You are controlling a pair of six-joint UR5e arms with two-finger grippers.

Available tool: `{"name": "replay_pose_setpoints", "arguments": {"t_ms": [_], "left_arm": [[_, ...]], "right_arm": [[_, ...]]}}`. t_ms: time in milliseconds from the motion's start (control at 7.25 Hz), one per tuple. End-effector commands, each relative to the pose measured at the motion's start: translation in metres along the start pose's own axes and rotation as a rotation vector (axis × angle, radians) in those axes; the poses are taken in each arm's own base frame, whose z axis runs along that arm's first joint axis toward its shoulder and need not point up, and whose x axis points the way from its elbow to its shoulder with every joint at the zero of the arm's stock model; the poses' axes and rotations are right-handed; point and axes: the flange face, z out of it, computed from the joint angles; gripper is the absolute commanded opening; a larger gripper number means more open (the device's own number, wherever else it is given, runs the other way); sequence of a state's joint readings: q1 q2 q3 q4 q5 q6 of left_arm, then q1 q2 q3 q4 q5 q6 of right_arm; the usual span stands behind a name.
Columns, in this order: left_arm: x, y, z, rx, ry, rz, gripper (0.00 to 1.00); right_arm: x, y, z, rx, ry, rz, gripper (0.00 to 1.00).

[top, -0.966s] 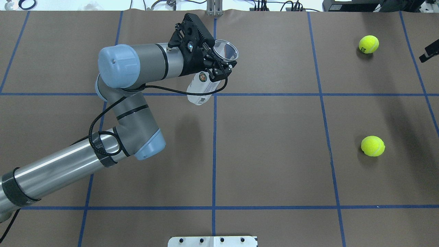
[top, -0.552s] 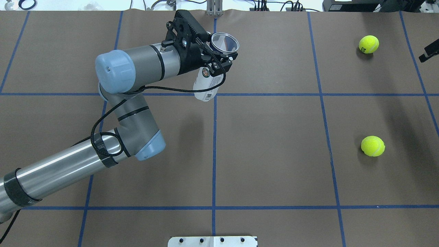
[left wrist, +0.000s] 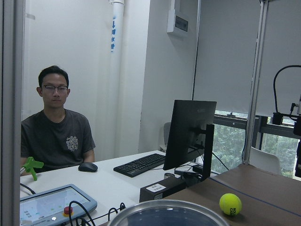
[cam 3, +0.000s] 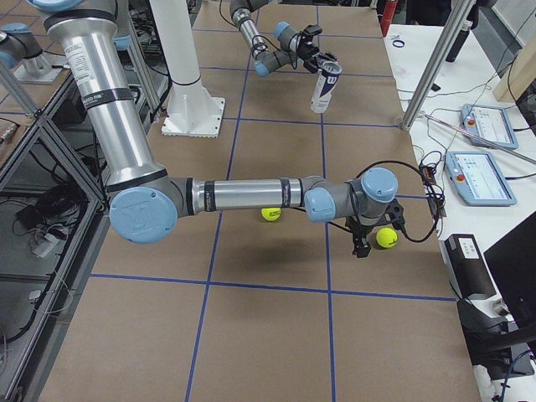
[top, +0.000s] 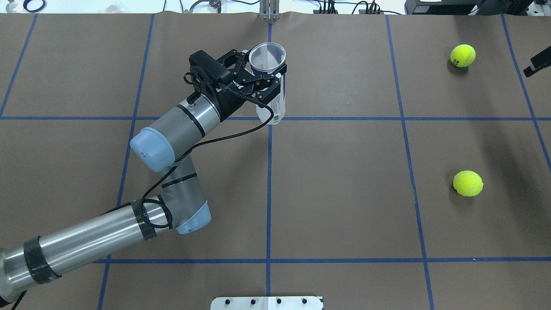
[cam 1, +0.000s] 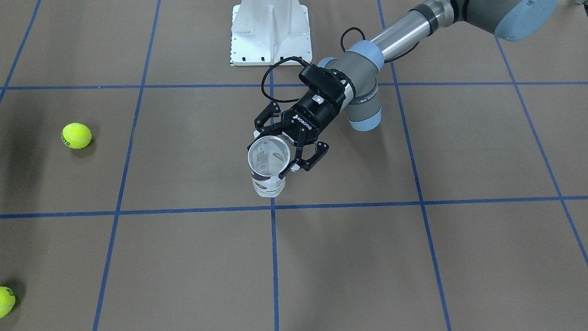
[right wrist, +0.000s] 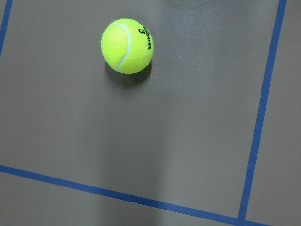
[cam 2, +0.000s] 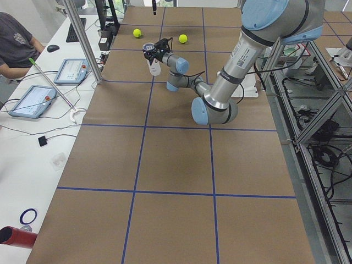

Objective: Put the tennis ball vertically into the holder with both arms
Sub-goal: 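Lift the can with the left gripper and turn it upright, opening up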

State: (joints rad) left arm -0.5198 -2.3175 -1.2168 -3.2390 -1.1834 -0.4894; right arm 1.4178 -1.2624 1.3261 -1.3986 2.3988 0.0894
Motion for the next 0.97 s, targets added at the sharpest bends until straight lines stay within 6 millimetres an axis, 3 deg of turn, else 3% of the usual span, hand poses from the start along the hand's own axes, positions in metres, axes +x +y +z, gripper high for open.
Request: {"name": "replay_pose_setpoints", "arguments": {"t_ms": [0,552,828], "left_arm": [[0.006,0.021,-0.016,0.009,-0.005,0.072,0.53],[0.057,0.055,-0.036,0.026,0.018,0.116,0.56],[0.058,0.061,-0.038,0.018,0.016,0.117,0.59]], "right_arm": [[-0.002,0.001,0.003,-0.004,0.002,-0.005,1.0],[-0.008,0.0,0.004,-0.005,0.0,-0.016,1.0],[-0.01,0.001,0.003,-0.002,-0.001,-0.019,1.0]]}}
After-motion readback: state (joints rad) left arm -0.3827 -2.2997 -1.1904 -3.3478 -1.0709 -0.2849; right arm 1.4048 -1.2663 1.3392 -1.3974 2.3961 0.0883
